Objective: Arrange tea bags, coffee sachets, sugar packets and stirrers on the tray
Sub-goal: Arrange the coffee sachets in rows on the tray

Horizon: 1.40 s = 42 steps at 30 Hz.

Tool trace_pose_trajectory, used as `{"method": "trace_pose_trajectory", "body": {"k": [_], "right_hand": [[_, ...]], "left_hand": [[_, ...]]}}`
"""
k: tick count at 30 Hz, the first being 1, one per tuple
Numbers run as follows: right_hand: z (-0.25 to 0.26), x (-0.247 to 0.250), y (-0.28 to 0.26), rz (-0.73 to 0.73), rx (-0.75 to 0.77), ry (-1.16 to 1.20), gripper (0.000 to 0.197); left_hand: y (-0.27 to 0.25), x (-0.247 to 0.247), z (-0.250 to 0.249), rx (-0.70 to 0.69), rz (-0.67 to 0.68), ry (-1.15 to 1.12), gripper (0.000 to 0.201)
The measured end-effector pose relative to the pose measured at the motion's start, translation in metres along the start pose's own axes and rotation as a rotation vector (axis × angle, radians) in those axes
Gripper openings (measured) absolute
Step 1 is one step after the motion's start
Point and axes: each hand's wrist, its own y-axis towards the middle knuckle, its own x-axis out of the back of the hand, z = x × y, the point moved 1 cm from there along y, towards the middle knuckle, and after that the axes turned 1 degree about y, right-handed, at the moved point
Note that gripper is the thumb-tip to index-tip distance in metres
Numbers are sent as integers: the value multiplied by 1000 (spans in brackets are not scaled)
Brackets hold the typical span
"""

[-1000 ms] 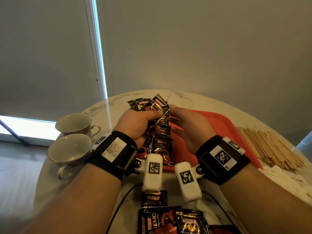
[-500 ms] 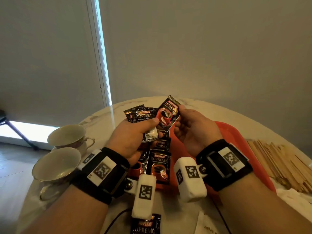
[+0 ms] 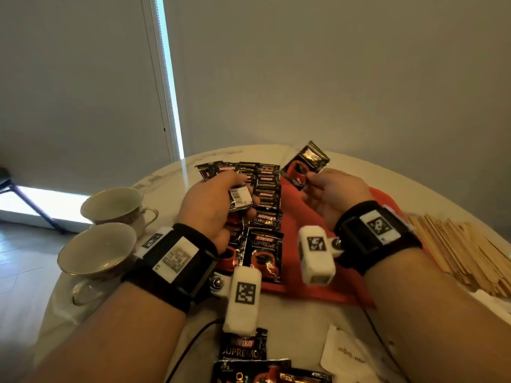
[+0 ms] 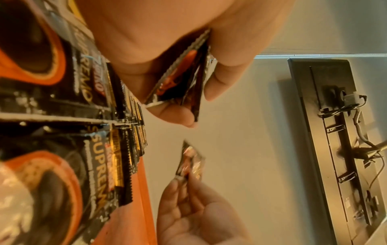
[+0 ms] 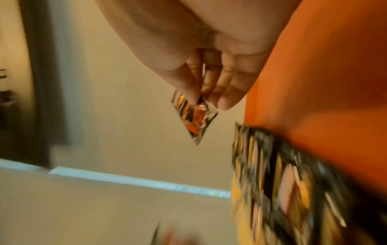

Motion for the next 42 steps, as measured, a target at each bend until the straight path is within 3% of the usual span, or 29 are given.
{"method": "trace_pose_trajectory", "body": {"k": [2, 5, 14, 26, 34, 36, 42], "right_hand": [[2, 10, 27, -81, -56, -212, 4], [5, 15, 54, -85, -113, -461, 10], [4, -1, 85, -72, -63, -743, 18], [5, -6, 97, -52, -117, -802, 18], [7, -1, 76, -62, -111, -474, 7], [11, -1, 56, -5, -89, -354, 7], [22, -18, -17, 464, -86, -315, 19]], "left_hand": [[1, 2, -2, 1, -21, -39, 17], [0, 3, -4, 15, -14, -57, 20], [2, 4, -4, -16, 7, -4, 26], [7, 4, -2, -65, 62, 25, 24], [8, 5, 1, -54, 76, 70, 32], [7, 5, 1, -48, 85, 78, 34], [0, 3, 0, -57, 109, 116, 28]]}}
